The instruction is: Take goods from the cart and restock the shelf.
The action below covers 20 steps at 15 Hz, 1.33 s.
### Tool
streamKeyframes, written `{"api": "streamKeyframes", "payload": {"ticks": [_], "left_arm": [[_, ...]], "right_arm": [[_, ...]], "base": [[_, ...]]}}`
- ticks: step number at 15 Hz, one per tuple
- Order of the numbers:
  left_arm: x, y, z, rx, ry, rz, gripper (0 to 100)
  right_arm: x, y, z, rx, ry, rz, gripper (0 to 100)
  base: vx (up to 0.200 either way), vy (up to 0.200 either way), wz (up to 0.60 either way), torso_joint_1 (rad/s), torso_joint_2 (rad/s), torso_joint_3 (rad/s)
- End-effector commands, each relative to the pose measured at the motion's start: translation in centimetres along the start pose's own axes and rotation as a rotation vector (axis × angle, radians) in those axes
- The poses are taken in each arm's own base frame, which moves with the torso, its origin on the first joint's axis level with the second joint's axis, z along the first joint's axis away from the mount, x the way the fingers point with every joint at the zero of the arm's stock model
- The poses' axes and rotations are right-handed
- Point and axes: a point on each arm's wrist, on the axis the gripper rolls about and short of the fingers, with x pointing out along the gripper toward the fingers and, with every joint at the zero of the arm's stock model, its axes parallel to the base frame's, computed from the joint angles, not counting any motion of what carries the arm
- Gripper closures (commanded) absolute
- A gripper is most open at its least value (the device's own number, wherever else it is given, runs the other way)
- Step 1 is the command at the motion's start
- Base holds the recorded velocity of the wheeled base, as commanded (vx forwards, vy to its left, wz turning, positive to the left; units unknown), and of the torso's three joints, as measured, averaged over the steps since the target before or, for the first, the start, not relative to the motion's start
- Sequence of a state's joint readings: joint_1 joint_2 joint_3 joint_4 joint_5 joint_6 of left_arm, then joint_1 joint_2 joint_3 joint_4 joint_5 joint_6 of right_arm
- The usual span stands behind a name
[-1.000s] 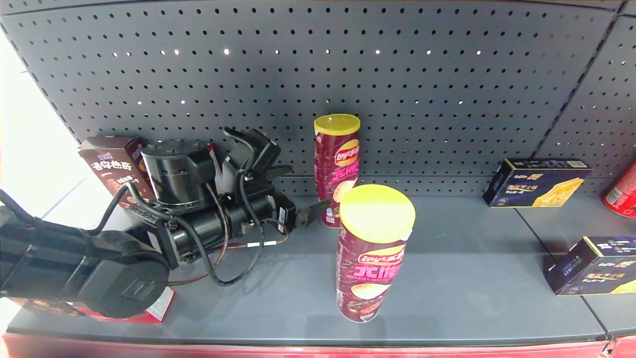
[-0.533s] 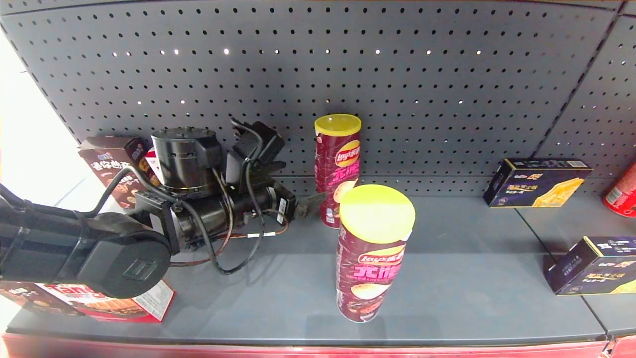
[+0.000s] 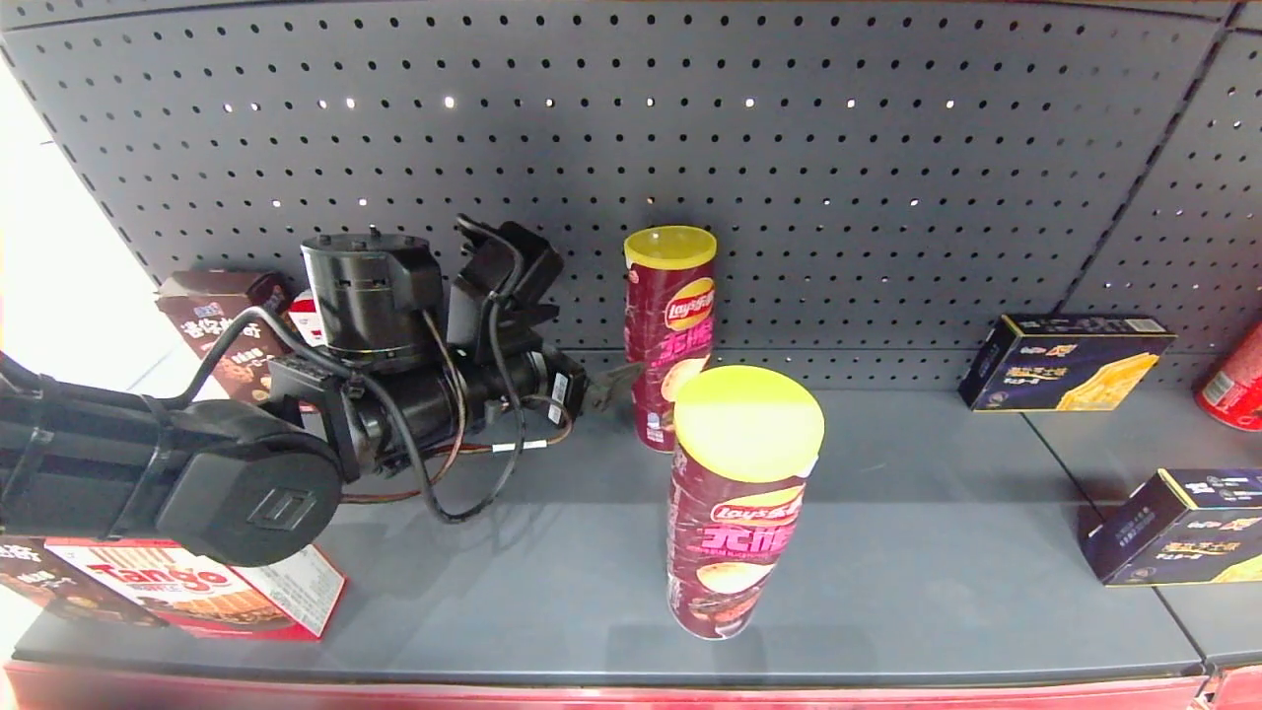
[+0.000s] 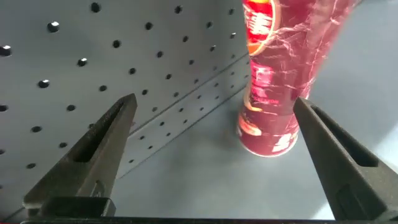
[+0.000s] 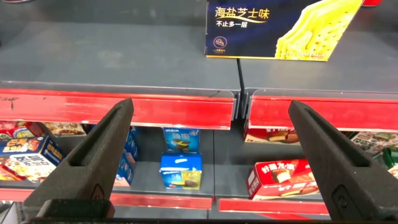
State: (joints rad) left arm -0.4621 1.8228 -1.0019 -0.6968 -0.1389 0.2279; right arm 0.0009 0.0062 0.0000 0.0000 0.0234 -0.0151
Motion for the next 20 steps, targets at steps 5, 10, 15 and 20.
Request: {"api": "streamKeyframes", "payload": {"ticks": [5,10,15,20], "left_arm": [[0.8,0.3,0.2,-0.006,0.03,0.026,0],[0.9,0.5,0.6,-0.008,0.026,0.036,0],[0.6,1.0,0.1,-0.01,0.049,0.086,0],[-0.5,0.7,0.1,-0.008,0.111,0.107,0]], "right_arm": [[0.0,0.0,0.0,0.0,0.001,0.002,0],[0.0,0.0,0.0,0.0,0.001,0.0,0],[0.0,0.0,0.0,0.0,0.001,0.002,0],[0.0,0.0,0.0,0.0,0.001,0.002,0]], "base": [[0.0,0.0,0.0,0.0,0.0,0.0],[0.0,0.0,0.0,0.0,0.0,0.0],[0.0,0.0,0.0,0.0,0.0,0.0],[0.0,0.0,0.0,0.0,0.0,0.0]]}}
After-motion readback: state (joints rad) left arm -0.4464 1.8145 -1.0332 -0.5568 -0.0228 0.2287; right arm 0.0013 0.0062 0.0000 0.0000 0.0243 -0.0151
